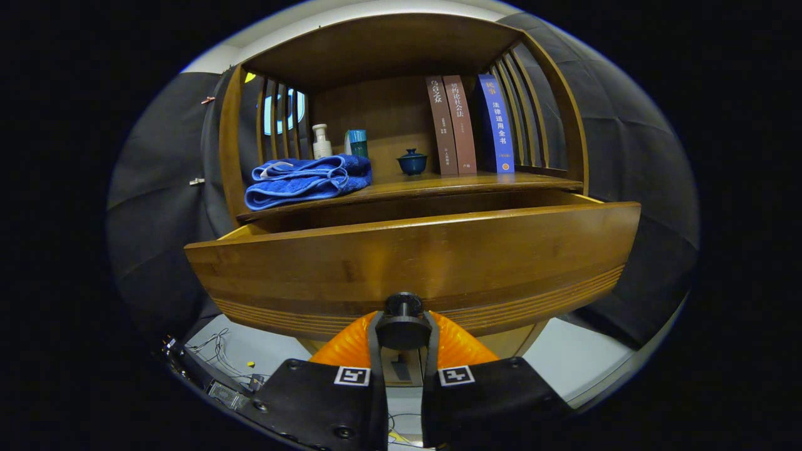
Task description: Pull open the drawer, take out the items inside it, and place them on the countertop above the cabinet.
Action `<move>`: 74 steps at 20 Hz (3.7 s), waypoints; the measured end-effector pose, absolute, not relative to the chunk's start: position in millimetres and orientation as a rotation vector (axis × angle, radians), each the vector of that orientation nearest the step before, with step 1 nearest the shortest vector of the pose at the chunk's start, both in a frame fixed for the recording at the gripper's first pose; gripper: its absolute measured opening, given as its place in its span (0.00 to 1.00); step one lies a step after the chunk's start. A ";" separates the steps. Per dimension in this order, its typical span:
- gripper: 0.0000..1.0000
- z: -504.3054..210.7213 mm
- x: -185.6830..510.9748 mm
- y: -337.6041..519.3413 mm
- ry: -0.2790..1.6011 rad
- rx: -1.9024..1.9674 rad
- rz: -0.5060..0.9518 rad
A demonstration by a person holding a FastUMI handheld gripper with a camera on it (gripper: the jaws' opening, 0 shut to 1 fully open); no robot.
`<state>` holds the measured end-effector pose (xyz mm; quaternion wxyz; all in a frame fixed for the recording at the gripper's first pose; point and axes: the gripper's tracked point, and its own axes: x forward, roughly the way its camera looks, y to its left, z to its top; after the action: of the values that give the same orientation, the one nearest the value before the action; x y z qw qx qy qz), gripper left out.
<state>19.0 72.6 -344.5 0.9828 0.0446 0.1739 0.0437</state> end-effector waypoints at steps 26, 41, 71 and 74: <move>1.00 -346.7 -61.7 54.0 0.458 0.180 0.125; 0.99 -220.6 44.8 65.9 0.657 0.065 0.168; 0.16 -227.0 98.1 75.4 0.956 0.074 0.088; 0.15 -200.2 128.7 71.3 0.909 0.050 0.067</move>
<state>128.7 71.3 -200.2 0.8976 0.0240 0.4389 0.0323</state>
